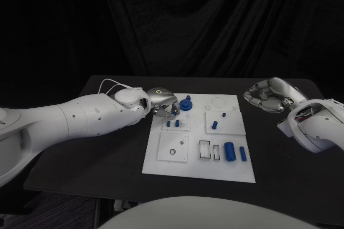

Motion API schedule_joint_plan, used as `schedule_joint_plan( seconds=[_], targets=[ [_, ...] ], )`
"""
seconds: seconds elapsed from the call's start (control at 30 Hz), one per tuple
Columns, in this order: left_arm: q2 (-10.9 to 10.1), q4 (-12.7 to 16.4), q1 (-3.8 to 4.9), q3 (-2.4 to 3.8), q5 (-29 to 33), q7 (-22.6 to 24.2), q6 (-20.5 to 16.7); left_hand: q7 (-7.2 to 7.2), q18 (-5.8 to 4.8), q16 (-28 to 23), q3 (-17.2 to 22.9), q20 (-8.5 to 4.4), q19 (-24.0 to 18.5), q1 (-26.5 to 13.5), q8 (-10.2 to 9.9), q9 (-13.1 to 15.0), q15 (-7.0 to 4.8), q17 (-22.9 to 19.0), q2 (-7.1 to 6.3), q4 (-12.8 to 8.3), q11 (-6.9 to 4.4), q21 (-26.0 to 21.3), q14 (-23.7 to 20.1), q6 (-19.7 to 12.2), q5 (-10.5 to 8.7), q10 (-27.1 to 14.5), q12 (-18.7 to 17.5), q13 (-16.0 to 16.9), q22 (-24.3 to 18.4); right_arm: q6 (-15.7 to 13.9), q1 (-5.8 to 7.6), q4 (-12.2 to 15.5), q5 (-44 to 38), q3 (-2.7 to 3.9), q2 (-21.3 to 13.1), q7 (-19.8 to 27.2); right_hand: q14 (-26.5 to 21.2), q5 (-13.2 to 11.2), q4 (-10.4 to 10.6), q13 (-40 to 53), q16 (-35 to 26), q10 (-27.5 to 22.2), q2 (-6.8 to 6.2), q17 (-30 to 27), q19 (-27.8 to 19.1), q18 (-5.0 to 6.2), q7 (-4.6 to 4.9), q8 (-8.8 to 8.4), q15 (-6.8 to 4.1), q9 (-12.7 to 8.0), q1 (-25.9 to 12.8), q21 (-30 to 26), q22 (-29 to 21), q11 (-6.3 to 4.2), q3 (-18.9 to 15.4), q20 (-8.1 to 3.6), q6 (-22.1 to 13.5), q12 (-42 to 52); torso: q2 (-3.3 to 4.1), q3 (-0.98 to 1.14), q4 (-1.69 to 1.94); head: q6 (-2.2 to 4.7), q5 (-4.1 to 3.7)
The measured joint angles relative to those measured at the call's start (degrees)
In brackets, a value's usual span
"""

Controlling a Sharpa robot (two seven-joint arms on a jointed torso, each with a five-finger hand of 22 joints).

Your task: Assemble the parts on the task board

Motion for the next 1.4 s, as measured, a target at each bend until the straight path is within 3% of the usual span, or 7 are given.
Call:
schedule_joint_plan(
  seconds=[1.17,1.27,1.4],
  targets=[
    [1.70,-1.99,-0.59,0.07,0.01,-0.66,0.22,-0.40,0.01,-0.47,0.71,0.21,-0.20,0.00,-0.75,0.06,0.20,-0.85,0.00,-0.72,0.21,-0.63,-0.61,-0.84,0.00,0.19,-0.84,0.10,-0.01,0.73,0.00,-0.02,0.00,0.00,0.04,-0.58,0.00,0.00,0.00,0.03,0.00,-0.42,0.02,0.00,0.00,0.00,0.00,0.00,0.00,0.03,0.46,-0.38,0.04,0.00,0.00,0.00,0.00,-0.22,0.04,0.01,0.02,-0.01,-0.09],
    [1.68,-1.98,-0.67,0.09,0.01,-0.68,0.30,-0.72,0.00,-1.11,0.71,0.26,-0.55,-0.16,-1.36,0.10,0.22,-1.58,-0.15,-0.72,0.52,-1.32,-1.26,-1.57,-0.02,-0.13,-1.30,0.15,-0.01,0.82,0.00,-0.03,0.00,0.00,0.04,-0.64,0.00,0.00,0.00,0.03,0.00,-0.42,0.02,0.00,0.00,0.00,0.00,0.00,0.00,0.03,0.45,-0.38,0.03,0.00,0.00,0.00,0.00,-0.22,0.04,0.01,0.02,-0.01,-0.09],
    [1.61,-1.93,-0.85,0.07,0.01,-0.76,0.49,-2.05,0.00,-2.26,0.96,0.58,-1.42,-0.97,-3.43,-0.45,0.86,-3.45,-0.97,-0.48,1.34,-2.87,-2.70,-5.18,-1.85,-1.59,-2.50,0.26,-0.01,0.92,0.00,-0.03,0.00,0.00,0.02,-0.73,0.00,0.00,0.00,0.03,0.00,-0.42,0.01,0.00,0.00,0.00,0.00,0.00,0.00,0.03,0.45,-0.38,0.03,0.00,0.00,0.00,0.00,-0.22,0.04,0.01,0.03,-0.01,-0.09]
  ],
)
